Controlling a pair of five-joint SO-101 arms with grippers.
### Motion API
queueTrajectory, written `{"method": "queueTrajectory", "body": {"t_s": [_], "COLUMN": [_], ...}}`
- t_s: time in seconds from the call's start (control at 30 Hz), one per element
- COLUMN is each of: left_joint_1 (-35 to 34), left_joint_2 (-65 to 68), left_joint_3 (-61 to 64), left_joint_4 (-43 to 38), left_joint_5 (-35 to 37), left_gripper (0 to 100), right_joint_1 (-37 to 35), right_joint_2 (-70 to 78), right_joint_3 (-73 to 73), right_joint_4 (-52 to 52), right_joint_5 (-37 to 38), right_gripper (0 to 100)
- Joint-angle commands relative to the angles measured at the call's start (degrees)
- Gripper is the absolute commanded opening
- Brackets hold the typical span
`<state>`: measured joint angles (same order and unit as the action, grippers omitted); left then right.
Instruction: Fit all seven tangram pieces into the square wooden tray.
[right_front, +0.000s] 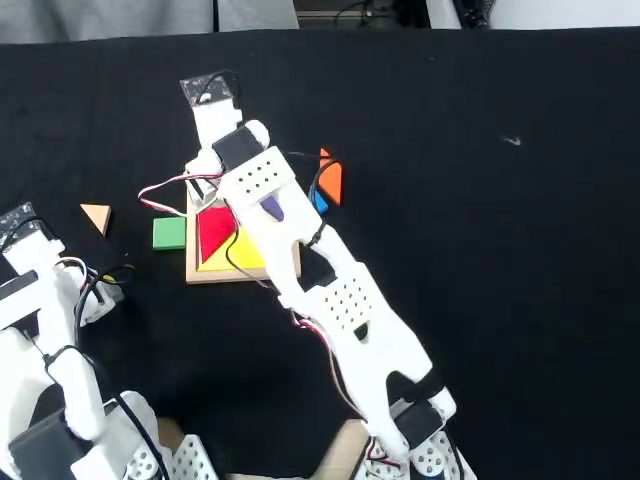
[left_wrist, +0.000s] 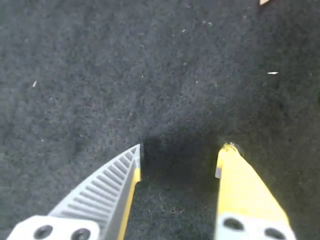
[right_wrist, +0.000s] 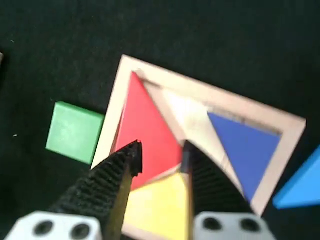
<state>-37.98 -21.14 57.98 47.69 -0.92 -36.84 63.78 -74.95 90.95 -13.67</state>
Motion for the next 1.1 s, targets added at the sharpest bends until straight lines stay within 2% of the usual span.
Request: {"method": "queueTrajectory", "body": {"t_s": [0.0, 0.5, 0.83, 1.07], "left_joint_1": [-0.31, -0.31, -0.31, -0.31], "left_joint_2": [-1.58, -1.58, -1.67, -1.67], "left_joint_3": [-0.40, -0.40, -0.40, -0.40], "left_joint_4": [-0.70, -0.70, -0.70, -0.70], "left_joint_5": [0.70, 0.70, 0.70, 0.70], "left_gripper": [24, 24, 24, 24], "right_joint_1": [1.32, 4.75, 3.08, 0.88], "right_joint_2": [0.92, 3.47, 6.81, 6.11], "right_joint_3": [-1.80, -1.27, -1.89, -7.78], "right_joint_4": [-4.22, -6.77, -5.80, -0.18], "right_joint_5": [2.64, 2.99, 2.99, 3.08], "right_gripper": [2.4, 3.8, 3.8, 3.8]}}
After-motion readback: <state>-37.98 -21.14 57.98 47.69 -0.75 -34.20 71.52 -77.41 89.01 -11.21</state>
